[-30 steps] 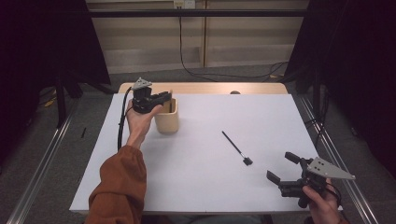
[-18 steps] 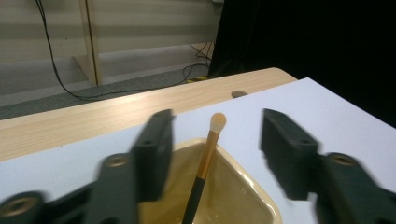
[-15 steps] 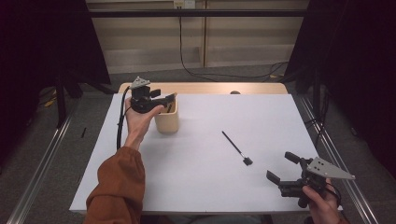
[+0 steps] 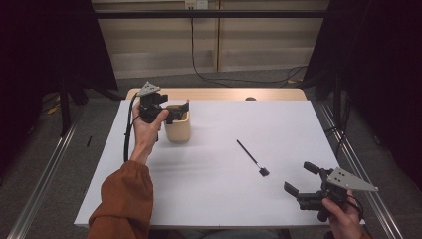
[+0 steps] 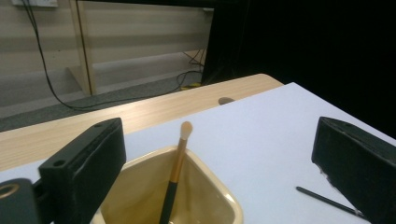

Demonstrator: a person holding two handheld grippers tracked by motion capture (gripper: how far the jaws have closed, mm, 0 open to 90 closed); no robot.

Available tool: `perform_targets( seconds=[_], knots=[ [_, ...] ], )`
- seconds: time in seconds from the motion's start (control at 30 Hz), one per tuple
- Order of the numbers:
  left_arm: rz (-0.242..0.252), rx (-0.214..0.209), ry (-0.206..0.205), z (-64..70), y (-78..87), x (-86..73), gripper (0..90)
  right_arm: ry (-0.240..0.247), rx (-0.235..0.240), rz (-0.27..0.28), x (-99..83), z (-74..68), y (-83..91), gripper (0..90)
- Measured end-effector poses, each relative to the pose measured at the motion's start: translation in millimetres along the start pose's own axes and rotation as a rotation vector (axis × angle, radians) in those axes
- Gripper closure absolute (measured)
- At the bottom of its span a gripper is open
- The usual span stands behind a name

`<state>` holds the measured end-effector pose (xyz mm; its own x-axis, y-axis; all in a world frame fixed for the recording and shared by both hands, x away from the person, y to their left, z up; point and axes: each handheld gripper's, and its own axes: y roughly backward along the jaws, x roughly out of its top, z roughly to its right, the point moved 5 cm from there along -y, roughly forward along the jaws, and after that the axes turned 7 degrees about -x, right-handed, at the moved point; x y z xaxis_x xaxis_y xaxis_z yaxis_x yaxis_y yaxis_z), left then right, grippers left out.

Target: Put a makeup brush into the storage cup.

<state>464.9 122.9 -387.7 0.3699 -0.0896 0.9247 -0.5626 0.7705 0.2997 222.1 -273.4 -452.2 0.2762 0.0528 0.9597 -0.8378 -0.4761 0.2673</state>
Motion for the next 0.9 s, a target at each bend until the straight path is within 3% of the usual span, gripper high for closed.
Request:
perform_targets(
  seconds=[0.07, 0.1, 0.2, 0.43, 0.67, 0.9],
  knots=[
    [0.003, -0.007, 0.0, 1.6, 1.5, -0.2, 2.7, -0.002, -0.002, -0.001, -0.1, 0.2, 0.0, 0.0],
    [-0.009, -0.004, -0.018, 4.9, 4.4, -1.1, 2.6, -0.004, -0.001, -0.002, -0.2, 0.2, 0.0, 0.0],
    [-0.011, 0.036, -0.032, 7.3, 8.3, -2.3, 3.4, 0.0, -0.001, -0.003, -0.3, 0.5, -0.4, 0.0],
    [0.008, 0.018, -0.017, 10.3, 18.1, -10.2, 1.9, -0.004, -0.005, -0.003, -0.3, 0.9, -0.5, 0.0],
    [0.013, 0.027, -0.047, 16.1, 28.5, -15.3, 2.1, -0.004, -0.006, -0.001, -0.7, 2.2, -1.3, 0.0],
    [0.022, 0.015, -0.042, 23.5, 36.8, -20.7, 2.1, -0.009, -0.007, -0.001, -0.6, 3.4, -2.7, 0.0]
  ],
)
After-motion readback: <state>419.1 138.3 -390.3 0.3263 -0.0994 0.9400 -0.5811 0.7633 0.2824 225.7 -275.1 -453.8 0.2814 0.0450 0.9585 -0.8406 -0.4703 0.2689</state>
